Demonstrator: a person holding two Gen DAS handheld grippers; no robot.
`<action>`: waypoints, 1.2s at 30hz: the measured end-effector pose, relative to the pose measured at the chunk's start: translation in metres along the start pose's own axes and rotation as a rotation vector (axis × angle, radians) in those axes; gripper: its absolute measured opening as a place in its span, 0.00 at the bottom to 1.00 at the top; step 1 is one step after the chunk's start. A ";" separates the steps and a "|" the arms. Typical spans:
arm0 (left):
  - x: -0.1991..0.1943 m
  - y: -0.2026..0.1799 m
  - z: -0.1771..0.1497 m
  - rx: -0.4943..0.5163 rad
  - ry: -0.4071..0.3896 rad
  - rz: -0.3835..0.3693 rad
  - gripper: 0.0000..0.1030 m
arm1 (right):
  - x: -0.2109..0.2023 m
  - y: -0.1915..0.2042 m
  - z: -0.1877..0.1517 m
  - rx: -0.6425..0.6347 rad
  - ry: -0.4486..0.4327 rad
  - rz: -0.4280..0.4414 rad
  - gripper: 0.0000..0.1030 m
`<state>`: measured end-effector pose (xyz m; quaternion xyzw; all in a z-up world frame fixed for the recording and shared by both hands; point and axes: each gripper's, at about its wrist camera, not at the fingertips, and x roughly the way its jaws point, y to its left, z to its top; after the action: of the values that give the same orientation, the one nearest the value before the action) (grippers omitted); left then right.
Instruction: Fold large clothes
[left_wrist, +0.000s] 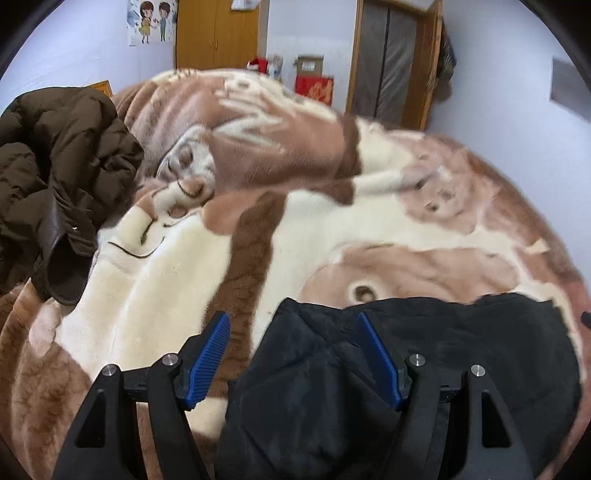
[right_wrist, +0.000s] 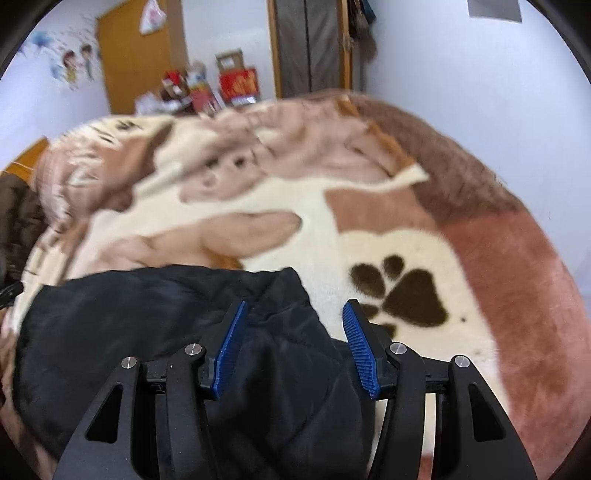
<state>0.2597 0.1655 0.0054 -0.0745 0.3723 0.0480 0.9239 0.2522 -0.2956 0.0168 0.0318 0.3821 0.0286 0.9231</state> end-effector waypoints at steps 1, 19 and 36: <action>-0.008 0.000 -0.006 0.004 -0.012 -0.011 0.71 | -0.003 0.002 -0.005 -0.001 0.007 0.017 0.53; -0.032 -0.019 -0.065 0.026 0.085 -0.016 0.71 | -0.014 0.016 -0.048 -0.034 0.118 0.018 0.53; -0.021 -0.078 -0.096 0.104 0.151 -0.103 0.73 | 0.013 0.061 -0.081 -0.132 0.187 0.045 0.52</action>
<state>0.1911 0.0712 -0.0402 -0.0489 0.4385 -0.0247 0.8971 0.2023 -0.2312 -0.0446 -0.0233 0.4629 0.0773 0.8827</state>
